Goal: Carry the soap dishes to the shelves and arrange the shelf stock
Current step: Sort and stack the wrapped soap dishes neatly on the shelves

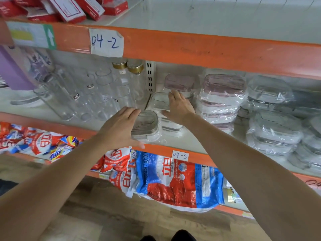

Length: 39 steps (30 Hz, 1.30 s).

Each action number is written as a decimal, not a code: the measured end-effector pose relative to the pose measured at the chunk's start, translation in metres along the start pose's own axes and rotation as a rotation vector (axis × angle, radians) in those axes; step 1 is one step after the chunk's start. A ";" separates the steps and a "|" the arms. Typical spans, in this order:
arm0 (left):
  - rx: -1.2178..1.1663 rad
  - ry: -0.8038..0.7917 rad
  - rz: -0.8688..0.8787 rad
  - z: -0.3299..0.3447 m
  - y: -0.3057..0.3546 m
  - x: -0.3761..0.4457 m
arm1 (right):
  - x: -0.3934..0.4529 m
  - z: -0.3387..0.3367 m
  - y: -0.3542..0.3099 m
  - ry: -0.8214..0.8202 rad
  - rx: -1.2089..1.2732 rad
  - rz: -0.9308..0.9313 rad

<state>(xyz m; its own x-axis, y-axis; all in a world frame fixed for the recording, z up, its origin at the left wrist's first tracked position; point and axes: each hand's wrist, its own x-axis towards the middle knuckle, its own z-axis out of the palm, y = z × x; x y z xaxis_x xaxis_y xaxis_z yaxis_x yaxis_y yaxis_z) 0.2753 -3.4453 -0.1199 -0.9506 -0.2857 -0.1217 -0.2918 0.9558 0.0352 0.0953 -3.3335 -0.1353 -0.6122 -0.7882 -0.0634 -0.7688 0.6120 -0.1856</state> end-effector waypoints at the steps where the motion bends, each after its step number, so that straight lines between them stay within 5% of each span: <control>1: 0.005 0.003 -0.001 0.002 -0.001 0.001 | 0.009 0.002 0.001 -0.025 -0.016 0.011; 5: 0.055 -0.013 -0.024 0.009 -0.006 0.002 | 0.030 0.013 0.006 -0.109 -0.096 0.066; 17: 0.005 -0.137 -0.110 0.001 0.019 -0.060 | -0.017 0.006 -0.018 0.031 -0.132 -0.070; 28: -0.027 -0.153 -0.093 -0.032 0.058 -0.155 | -0.146 -0.022 -0.036 -0.013 -0.057 0.009; 39: -0.006 -0.035 0.041 -0.129 0.121 -0.243 | -0.310 -0.136 -0.034 0.123 -0.032 0.189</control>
<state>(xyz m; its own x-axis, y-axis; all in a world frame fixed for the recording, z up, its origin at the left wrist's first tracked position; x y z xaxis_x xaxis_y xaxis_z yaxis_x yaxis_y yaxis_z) 0.4575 -3.2695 0.0414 -0.9575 -0.2439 -0.1543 -0.2536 0.9662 0.0467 0.2862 -3.1009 0.0244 -0.7623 -0.6467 0.0261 -0.6425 0.7514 -0.1504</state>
